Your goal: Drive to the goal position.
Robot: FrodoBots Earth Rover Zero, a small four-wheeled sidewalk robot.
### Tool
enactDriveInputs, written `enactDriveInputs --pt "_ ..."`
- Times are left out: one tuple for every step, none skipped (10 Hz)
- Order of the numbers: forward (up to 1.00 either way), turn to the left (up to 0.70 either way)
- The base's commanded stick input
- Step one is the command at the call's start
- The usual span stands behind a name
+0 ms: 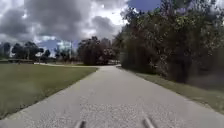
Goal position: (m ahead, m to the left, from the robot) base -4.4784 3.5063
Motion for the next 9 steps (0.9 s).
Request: enactDriveInputs --pt "0.70 0.00" --pt "0.70 0.00" --pt "0.70 0.00" --pt "0.70 0.00" --pt "0.70 0.00" --pt "0.70 0.00" --pt "0.70 0.00" --pt "0.70 0.00" --pt "0.70 0.00"
